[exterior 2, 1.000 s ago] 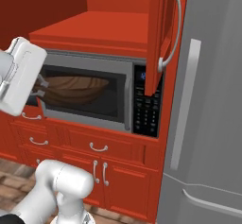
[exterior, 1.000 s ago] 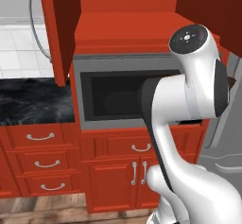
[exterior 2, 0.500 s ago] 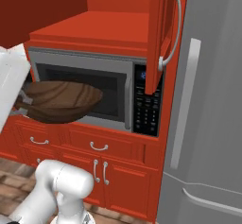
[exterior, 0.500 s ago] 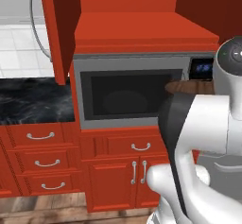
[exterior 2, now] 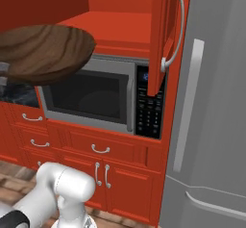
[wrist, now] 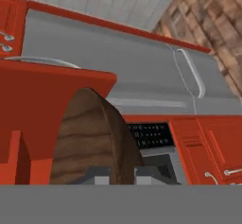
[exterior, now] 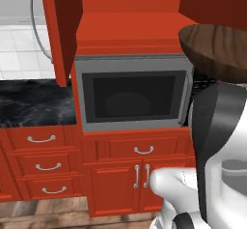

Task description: Open the cabinet. Pick the bowls from the counter and place them in the cabinet. Then close the cabinet.

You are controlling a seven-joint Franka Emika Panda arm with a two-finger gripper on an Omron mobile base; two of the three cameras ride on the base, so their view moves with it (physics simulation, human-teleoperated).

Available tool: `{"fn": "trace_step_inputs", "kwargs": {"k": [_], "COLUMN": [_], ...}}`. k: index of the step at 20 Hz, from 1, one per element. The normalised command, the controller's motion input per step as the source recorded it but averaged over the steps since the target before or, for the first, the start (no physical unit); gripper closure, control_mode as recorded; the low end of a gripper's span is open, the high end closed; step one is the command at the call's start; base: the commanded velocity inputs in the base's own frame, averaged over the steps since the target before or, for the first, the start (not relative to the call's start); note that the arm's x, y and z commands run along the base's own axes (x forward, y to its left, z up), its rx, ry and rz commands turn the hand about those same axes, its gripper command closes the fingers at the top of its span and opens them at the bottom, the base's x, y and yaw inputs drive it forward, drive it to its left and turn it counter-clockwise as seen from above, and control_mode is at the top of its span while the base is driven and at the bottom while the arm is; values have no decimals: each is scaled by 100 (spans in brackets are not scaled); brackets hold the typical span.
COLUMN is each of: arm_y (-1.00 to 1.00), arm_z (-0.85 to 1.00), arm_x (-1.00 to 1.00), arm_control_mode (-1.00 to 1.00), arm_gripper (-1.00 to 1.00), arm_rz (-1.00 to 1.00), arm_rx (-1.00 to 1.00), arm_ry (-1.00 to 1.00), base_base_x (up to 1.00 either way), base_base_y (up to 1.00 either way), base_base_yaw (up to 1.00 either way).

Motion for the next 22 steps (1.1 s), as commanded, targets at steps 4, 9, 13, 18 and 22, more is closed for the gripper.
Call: {"fn": "trace_step_inputs", "kwargs": {"k": [4,9,13,18,22], "arm_y": [0,0,0,0,0], "arm_z": [34,1,0,0,0], "arm_x": [24,42,52,59,54], "arm_control_mode": [-100,-100,-100,-100,-100], "arm_gripper": [100,100,100,100,100], "arm_rz": [17,21,18,15,15], "arm_rx": [0,4,1,0,0], "arm_ry": [-19,-9,-10,-6,-5], "base_base_x": [0,0,0,0,0], "base_base_y": [0,0,0,0,0], "base_base_yaw": [0,0,0,0,0]}}
